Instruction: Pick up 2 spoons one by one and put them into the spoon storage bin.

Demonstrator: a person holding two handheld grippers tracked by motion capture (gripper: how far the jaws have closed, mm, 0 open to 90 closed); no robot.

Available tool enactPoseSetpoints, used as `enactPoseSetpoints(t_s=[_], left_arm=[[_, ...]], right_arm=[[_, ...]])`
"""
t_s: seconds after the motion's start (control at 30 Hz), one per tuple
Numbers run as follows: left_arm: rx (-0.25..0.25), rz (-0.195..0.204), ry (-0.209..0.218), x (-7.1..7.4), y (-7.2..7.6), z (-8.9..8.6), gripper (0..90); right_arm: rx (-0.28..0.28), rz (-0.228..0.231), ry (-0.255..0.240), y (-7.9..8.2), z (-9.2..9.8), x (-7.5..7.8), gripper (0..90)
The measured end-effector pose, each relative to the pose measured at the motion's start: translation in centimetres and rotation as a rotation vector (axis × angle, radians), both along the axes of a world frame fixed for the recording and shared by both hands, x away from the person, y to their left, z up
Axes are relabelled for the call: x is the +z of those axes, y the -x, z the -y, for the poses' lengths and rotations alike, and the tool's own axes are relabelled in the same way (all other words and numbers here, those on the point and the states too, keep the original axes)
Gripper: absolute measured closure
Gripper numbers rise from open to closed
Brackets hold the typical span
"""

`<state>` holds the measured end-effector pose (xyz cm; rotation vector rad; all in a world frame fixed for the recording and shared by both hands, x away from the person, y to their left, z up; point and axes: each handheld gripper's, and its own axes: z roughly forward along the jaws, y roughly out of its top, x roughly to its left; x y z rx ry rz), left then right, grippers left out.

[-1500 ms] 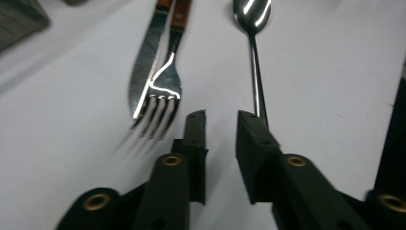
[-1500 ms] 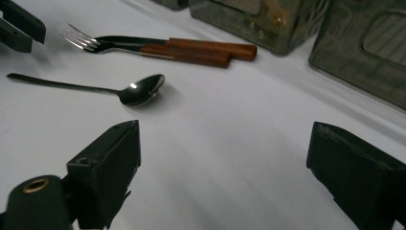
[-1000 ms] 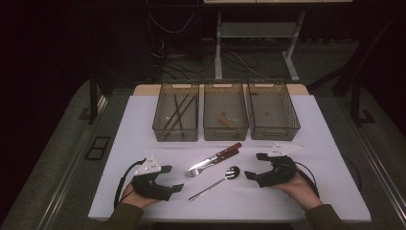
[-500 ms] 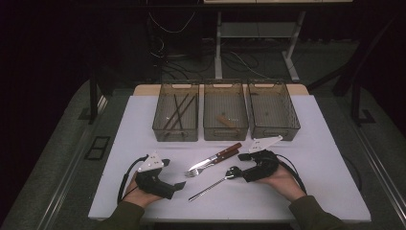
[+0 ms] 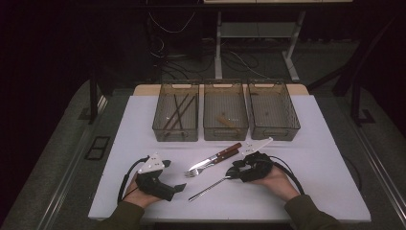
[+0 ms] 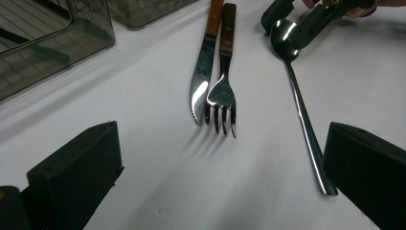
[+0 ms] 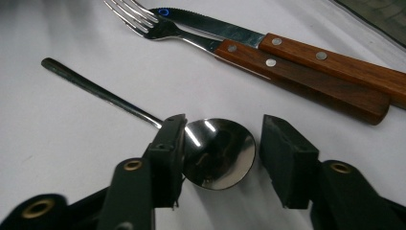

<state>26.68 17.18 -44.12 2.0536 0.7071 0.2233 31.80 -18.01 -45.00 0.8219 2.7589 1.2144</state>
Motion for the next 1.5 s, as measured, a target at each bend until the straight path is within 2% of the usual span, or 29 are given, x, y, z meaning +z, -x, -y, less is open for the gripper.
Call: enactPoseSetpoints(t_s=[0.1,0.23,0.3,0.47,0.73,0.87,1.1,1.23,1.5], left_arm=[[-0.003,-0.002,0.001,0.0,0.0,0.1,0.0],[-0.007,0.0,-0.001,0.0,0.1,0.1,0.0],[-0.009,-0.001,-0.002,0.0,0.1,0.1,0.0],[-0.014,0.0,-0.007,0.0,0.1,0.1,0.0],[-0.015,0.005,-0.003,0.0,0.1,0.1,0.0],[-0.02,0.006,-0.005,0.0,0.1,0.2,0.0],[-0.019,0.006,0.003,0.0,0.1,0.1,0.0],[-0.015,0.006,-0.007,0.0,0.2,0.2,0.0],[-0.011,-0.001,-0.005,0.0,0.2,0.1,0.0]], right_arm=[[0.007,0.011,0.011,0.1,0.0,0.0,53.8],[0.03,0.058,0.037,0.6,-0.1,0.0,61.0],[0.04,0.064,0.038,0.7,-0.1,0.0,64.3],[0.059,0.044,0.033,0.6,0.6,0.1,71.3],[0.106,0.004,-0.018,0.6,1.9,0.1,83.8],[0.134,-0.024,-0.004,0.8,2.3,-0.2,86.2],[0.13,-0.023,-0.003,1.0,2.2,-0.1,87.0],[0.129,-0.019,0.006,1.0,2.2,0.0,87.0],[0.081,0.005,0.018,1.1,2.5,0.5,87.0]])
